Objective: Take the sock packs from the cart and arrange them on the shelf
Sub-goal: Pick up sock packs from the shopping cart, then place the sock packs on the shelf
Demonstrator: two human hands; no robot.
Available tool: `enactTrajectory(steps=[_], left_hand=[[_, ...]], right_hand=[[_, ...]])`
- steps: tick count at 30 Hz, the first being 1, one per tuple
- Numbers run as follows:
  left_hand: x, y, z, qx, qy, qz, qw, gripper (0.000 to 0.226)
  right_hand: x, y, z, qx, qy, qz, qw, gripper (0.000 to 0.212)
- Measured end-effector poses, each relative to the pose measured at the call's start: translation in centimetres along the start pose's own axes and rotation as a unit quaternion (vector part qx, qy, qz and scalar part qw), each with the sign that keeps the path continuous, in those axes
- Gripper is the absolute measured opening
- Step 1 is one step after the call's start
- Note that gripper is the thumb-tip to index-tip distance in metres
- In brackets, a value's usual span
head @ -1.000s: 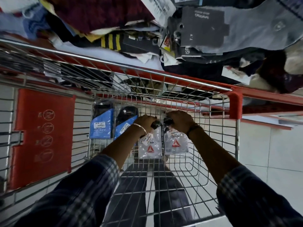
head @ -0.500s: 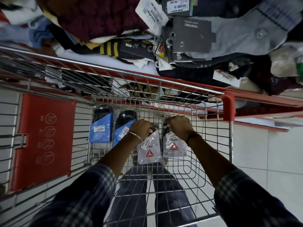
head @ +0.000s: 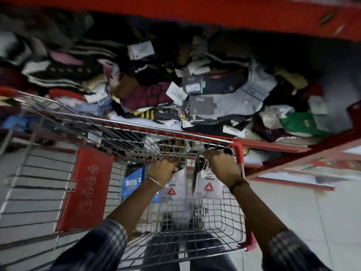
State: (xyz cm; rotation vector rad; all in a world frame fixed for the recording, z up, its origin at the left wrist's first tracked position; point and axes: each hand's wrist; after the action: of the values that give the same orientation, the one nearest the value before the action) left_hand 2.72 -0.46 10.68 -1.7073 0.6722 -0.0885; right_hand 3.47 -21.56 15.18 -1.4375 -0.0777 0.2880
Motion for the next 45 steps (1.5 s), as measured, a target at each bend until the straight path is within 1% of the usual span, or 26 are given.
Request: enactTrajectory(steps=[2, 3, 5, 6, 8, 10, 12, 14, 16, 18, 21, 25, 27, 30, 33, 35, 38, 42, 45], left_hand=[[-1.1, -3.0, -0.6, 0.020, 0.008, -0.038, 0.999, 0.048], [-1.5, -4.3, -1.0, 0.021, 0.020, -0.079, 0.996, 0.046], [-2.2, -7.0, -1.6, 0.006, 0.046, -0.158, 0.986, 0.047], [-2.4, -8.0, -1.8, 0.009, 0.052, -0.177, 0.983, 0.050], [-3.2, -11.3, -2.6, 0.040, 0.064, -0.219, 0.973, 0.059], [-3.4, -14.8, -3.5, 0.065, 0.088, -0.270, 0.957, 0.063], [-3.7, -17.8, -4.5, 0.072, 0.105, -0.299, 0.946, 0.060], [-3.6, -20.0, -5.1, 0.062, 0.105, -0.323, 0.938, 0.056], [-3.5, -22.3, -5.8, 0.072, 0.105, -0.346, 0.930, 0.055], [-3.3, -25.0, -6.9, 0.085, 0.122, -0.374, 0.915, 0.058], [-2.8, -29.2, -8.5, 0.096, 0.149, -0.424, 0.888, 0.058], [-2.0, -34.5, -10.9, 0.114, 0.180, -0.485, 0.848, 0.045], [-1.4, -37.2, -12.2, 0.129, 0.202, -0.506, 0.828, 0.043], [0.6, -40.2, -13.6, 0.146, 0.229, -0.542, 0.795, 0.050], [3.3, -42.1, -14.8, 0.155, 0.288, -0.582, 0.744, 0.054], [5.2, -42.9, -15.7, 0.160, 0.311, -0.598, 0.721, 0.053], [7.9, -43.8, -16.5, 0.182, 0.312, -0.605, 0.710, 0.047], [11.0, -44.6, -17.4, 0.301, 0.318, -0.573, 0.693, 0.035], [12.7, -44.8, -17.3, 0.343, 0.300, -0.566, 0.687, 0.030]], right_hand=[[-0.5, -2.7, 0.2, -0.014, -0.008, -0.006, 1.000, 0.050], [-0.6, -3.9, 0.3, -0.015, -0.012, -0.023, 1.000, 0.049], [-0.8, -6.3, 0.2, -0.001, -0.020, -0.071, 0.997, 0.050], [-0.9, -7.1, 0.1, 0.002, -0.024, -0.089, 0.996, 0.052], [-1.0, -10.0, -0.2, 0.010, -0.037, -0.154, 0.987, 0.054], [-0.8, -13.0, -0.6, 0.023, -0.042, -0.211, 0.976, 0.053], [-1.1, -16.1, -0.9, 0.018, -0.050, -0.256, 0.965, 0.053], [-0.9, -18.3, -1.1, 0.020, -0.055, -0.296, 0.953, 0.054], [-1.0, -20.8, -1.3, 0.013, -0.057, -0.331, 0.942, 0.046], [-1.1, -23.3, -1.7, 0.004, -0.060, -0.361, 0.931, 0.042], [-1.2, -26.7, -2.3, 0.015, -0.061, -0.390, 0.919, 0.039], [-2.1, -30.3, -3.6, 0.015, -0.054, -0.432, 0.900, 0.040], [-2.5, -31.6, -4.6, 0.017, -0.044, -0.458, 0.888, 0.042], [-2.9, -33.1, -6.2, 0.016, -0.022, -0.479, 0.877, 0.047], [-2.9, -34.1, -7.9, 0.016, 0.000, -0.487, 0.874, 0.051], [-2.8, -34.6, -9.0, 0.019, 0.010, -0.497, 0.868, 0.048], [-2.9, -35.0, -10.2, 0.012, 0.017, -0.512, 0.859, 0.043], [-2.4, -34.8, -11.0, 0.014, 0.028, -0.496, 0.868, 0.043], [-2.1, -34.6, -11.3, 0.028, 0.022, -0.491, 0.870, 0.044]])
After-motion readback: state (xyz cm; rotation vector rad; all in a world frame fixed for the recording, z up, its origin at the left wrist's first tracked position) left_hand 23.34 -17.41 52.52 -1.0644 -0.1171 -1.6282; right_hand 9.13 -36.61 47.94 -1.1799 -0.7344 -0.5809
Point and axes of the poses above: each hand's wrist, its own x-axis towards the middle knuckle, its own y-axis out of the palm, z = x × y, and after that the axes turned 7 degrees about y, right-handed
